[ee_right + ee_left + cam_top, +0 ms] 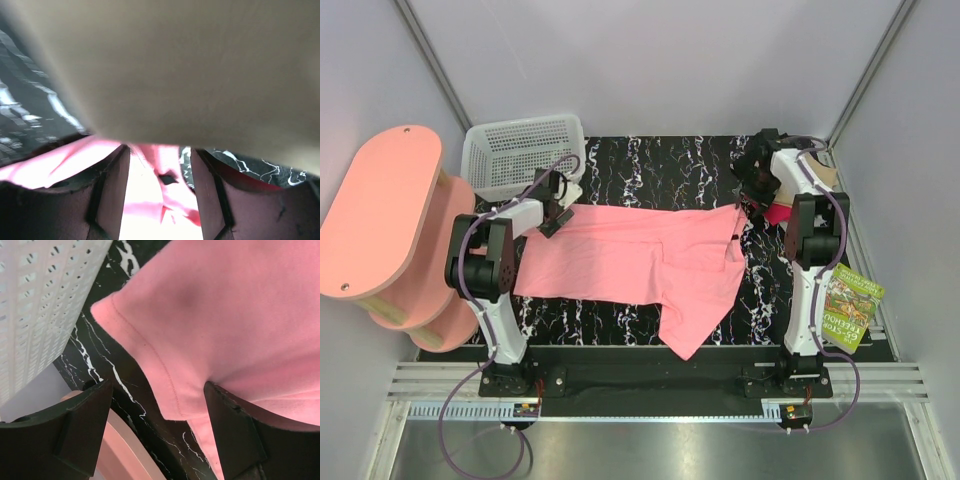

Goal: Fold and stack the t-shirts
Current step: Fold the flattened tshirt in 1/3 of the way

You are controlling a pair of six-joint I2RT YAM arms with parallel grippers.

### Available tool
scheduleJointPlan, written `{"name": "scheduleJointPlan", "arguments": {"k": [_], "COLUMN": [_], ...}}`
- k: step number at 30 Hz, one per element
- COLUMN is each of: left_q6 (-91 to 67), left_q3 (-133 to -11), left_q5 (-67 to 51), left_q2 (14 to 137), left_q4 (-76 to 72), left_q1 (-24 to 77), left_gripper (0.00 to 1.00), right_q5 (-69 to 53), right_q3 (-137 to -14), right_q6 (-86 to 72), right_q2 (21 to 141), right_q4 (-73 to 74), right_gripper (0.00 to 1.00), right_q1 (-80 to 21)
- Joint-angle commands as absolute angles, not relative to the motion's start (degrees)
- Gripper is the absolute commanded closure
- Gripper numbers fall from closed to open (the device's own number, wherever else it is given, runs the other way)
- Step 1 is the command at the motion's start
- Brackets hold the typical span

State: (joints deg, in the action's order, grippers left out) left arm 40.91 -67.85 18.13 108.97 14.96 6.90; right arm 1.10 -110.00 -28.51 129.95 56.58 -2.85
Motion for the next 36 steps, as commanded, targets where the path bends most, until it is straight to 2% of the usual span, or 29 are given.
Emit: {"name": "scheduleJointPlan", "arguments": {"k": [1,7,17,20,24,31,36], "left_q6": [39.9,39.2,34.81,34.72,35.68,38.58,39.9], "left_q3": [-65.92,-61.62,-61.79,-60.13,-56.44,-50.02,-49.66], "left_q5": [16.44,15.21,10.99,9.94,9.58,13.0,15.21], "left_q2": [107.23,103.63,87.38,82.01,78.4,82.7,86.56], "left_q4": [12.83,11.86,20.82,23.99,26.37,22.69,21.09], "left_q1": [5.45,4.66,6.15,8.17,11.16,12.57,12.57], "left_gripper": [0.2,0.21,0.2,0.18,0.18,0.19,0.2], "right_q5": [-1.56,-9.92,-8.53,-4.25,-1.32,2.72,3.78], "right_q3": [-114.52,-102.42,-81.33,-76.92,-76.9,-77.17,-74.54], "right_q6": [-29.87,-31.9,-33.13,-33.92,-33.05,-32.43,-32.43], "right_q2": [127.27,116.47,102.67,101.95,104.67,107.84,107.76], "right_q4": [58.28,51.44,45.97,43.86,43.95,43.77,43.77], "right_gripper": [0.42,0.41,0.39,0.39,0.39,0.4,0.41], "right_q1": [-2.81,-6.93,-17.84,-17.93,-17.75,-16.79,-15.21]}}
